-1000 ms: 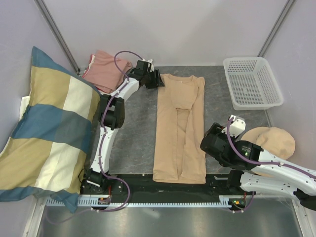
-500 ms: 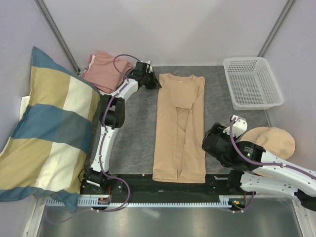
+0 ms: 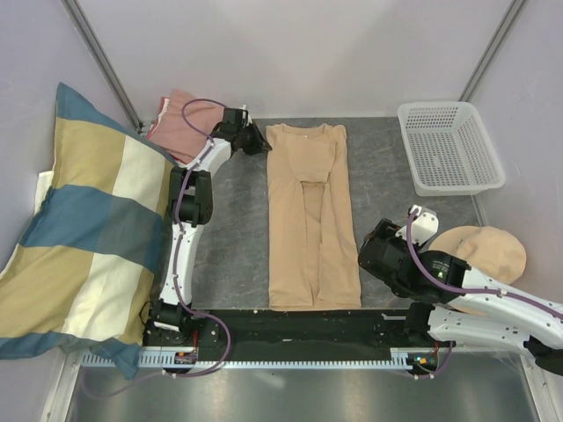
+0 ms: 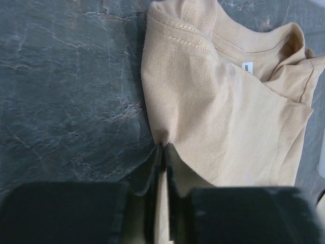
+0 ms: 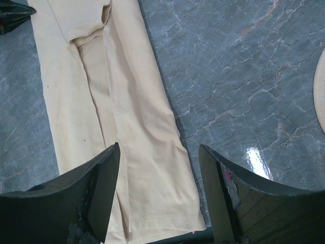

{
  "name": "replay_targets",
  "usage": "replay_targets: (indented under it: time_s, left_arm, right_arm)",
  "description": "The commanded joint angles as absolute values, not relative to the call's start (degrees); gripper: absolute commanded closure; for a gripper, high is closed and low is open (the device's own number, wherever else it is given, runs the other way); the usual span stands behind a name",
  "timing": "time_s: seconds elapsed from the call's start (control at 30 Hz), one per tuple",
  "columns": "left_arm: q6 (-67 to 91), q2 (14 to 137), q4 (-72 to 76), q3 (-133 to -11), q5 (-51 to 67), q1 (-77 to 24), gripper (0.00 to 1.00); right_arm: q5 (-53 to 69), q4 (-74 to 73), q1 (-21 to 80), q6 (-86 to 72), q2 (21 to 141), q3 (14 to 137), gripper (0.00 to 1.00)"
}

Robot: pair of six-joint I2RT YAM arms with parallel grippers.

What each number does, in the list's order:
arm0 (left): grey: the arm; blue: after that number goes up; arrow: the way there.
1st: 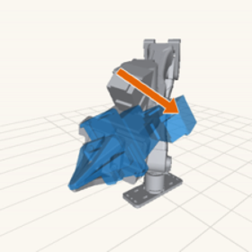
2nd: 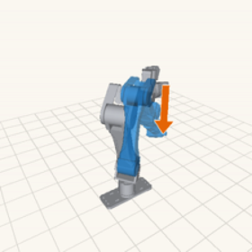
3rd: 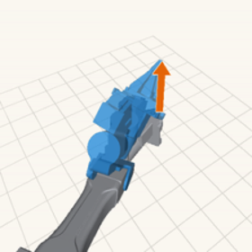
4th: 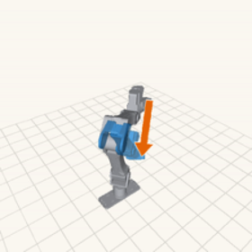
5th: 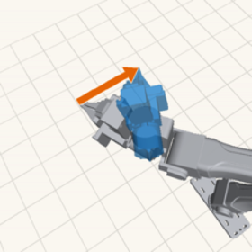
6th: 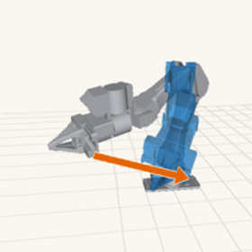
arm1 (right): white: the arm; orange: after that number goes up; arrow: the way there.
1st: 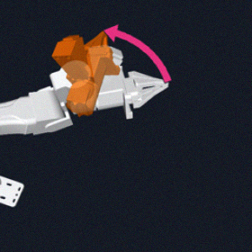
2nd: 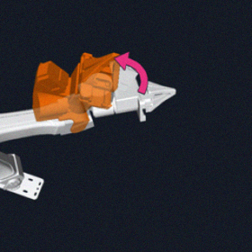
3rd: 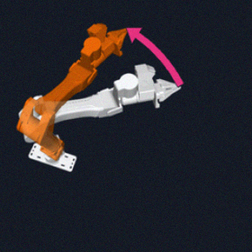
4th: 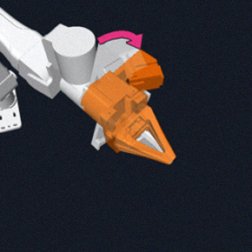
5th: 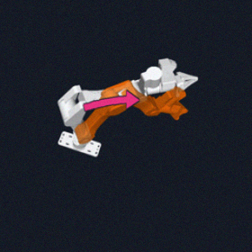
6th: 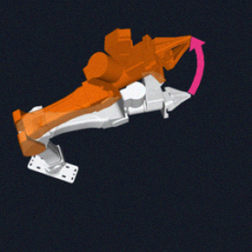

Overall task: Fold and stack the t-shirts
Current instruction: Rotate the tshirt 90 degrees

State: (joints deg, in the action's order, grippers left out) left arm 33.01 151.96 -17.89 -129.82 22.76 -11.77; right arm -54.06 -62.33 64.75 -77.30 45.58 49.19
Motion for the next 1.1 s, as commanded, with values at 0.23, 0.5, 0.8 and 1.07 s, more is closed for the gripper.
replay_targets:
  time_s: [0.23, 0.5, 0.8, 1.07]
  left_arm:
    - [30.77, 137.83, -13.45, -114.54, 22.06, -10.37, 0.04]
    - [31.38, 118.75, -9.58, -97.66, 23.47, -13.0, 0.03]
    - [32.25, 113.02, -4.49, -85.26, 19.34, -28.27, 0.06]
    - [34.45, 121.02, -1.67, -86.57, 17.93, -36.65, 0.2]
  right_arm:
    - [-54.32, -59.77, 64.69, -76.99, 46.58, 47.82, 0.28]
    - [-54.84, -57.57, 64.69, -76.11, 47.81, 46.76, 0.27]
    - [-56.95, -57.39, 64.25, -73.83, 45.27, 48.34, 0.26]
    - [-57.57, -59.06, 63.72, -72.86, 43.33, 50.19, 0.26]
